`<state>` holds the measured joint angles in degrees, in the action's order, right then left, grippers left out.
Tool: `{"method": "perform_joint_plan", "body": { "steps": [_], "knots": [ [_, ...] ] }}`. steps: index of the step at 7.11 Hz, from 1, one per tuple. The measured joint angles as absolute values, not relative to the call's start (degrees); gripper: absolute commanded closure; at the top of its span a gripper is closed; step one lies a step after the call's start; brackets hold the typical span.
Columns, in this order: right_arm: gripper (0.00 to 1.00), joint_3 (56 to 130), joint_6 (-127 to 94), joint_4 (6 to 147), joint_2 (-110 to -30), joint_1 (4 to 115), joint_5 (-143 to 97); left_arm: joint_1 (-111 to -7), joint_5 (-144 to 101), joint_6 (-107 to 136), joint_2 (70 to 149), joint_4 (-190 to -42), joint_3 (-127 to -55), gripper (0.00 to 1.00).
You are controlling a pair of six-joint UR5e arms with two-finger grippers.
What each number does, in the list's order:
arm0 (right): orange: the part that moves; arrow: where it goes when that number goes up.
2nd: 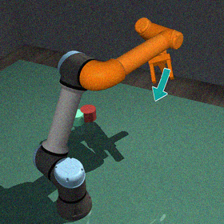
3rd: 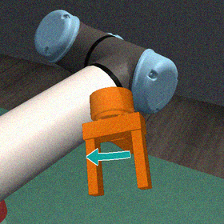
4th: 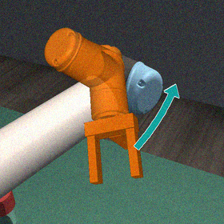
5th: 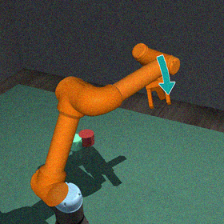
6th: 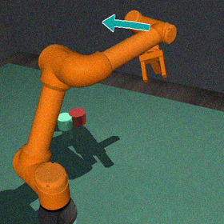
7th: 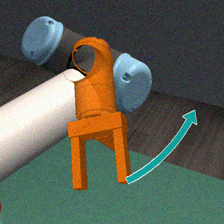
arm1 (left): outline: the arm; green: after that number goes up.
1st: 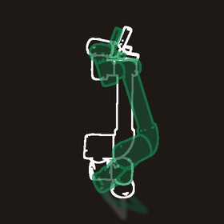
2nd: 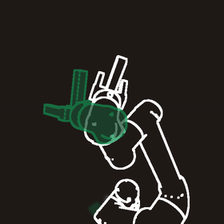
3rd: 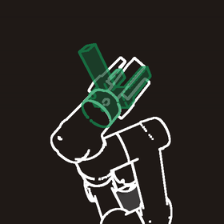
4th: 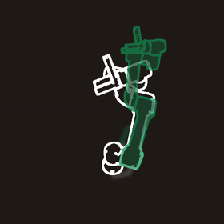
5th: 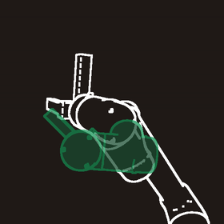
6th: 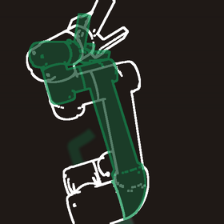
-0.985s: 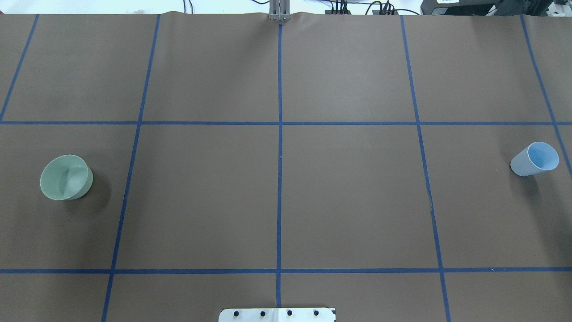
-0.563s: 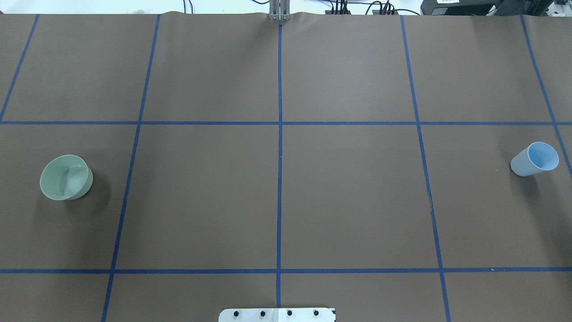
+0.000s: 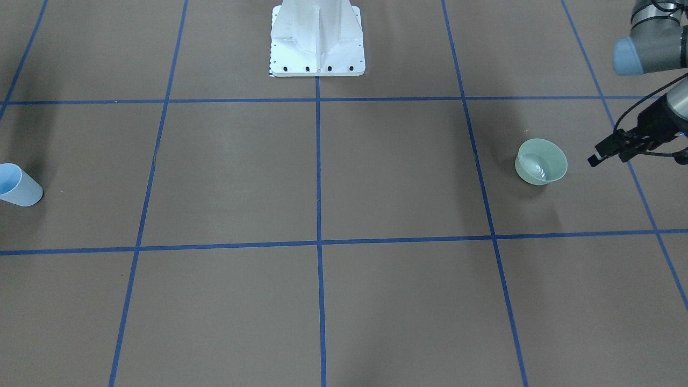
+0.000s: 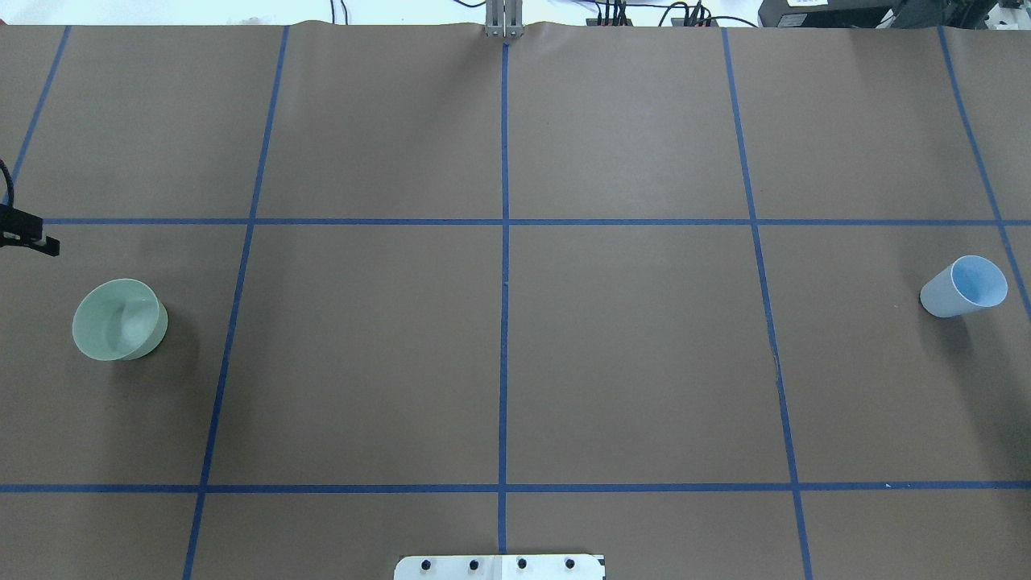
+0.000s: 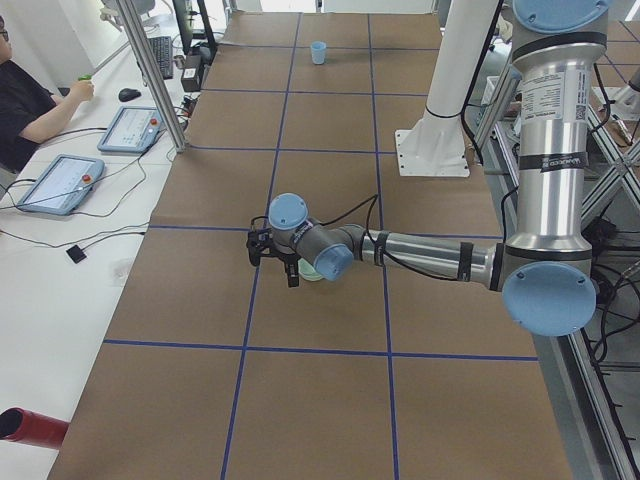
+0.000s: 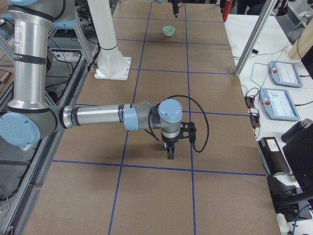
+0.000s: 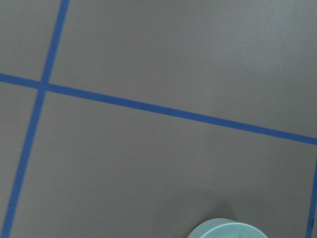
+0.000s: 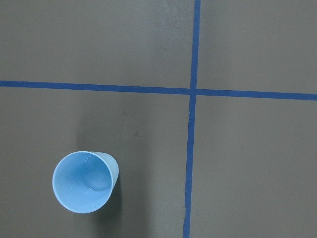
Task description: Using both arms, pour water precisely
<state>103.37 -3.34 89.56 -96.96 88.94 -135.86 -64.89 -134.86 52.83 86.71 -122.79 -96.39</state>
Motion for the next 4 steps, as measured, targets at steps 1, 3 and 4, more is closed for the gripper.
{"method": "perform_joint_plan", "body": {
  "steps": [1,3,4],
  "knots": [
    [0.00,103.34,-3.32,89.56,-97.00,88.95,-135.82,-61.39,-133.14,54.14,86.00,-123.89,-96.30,0.00],
    [0.00,103.29,-3.27,89.56,-97.02,88.95,-135.74,-56.61,-131.40,54.76,85.31,-124.32,-95.61,0.00],
    [0.00,103.28,-3.26,89.56,-97.08,88.94,-135.73,-55.35,-131.20,54.82,85.28,-124.35,-94.91,0.20]
  ]
}}
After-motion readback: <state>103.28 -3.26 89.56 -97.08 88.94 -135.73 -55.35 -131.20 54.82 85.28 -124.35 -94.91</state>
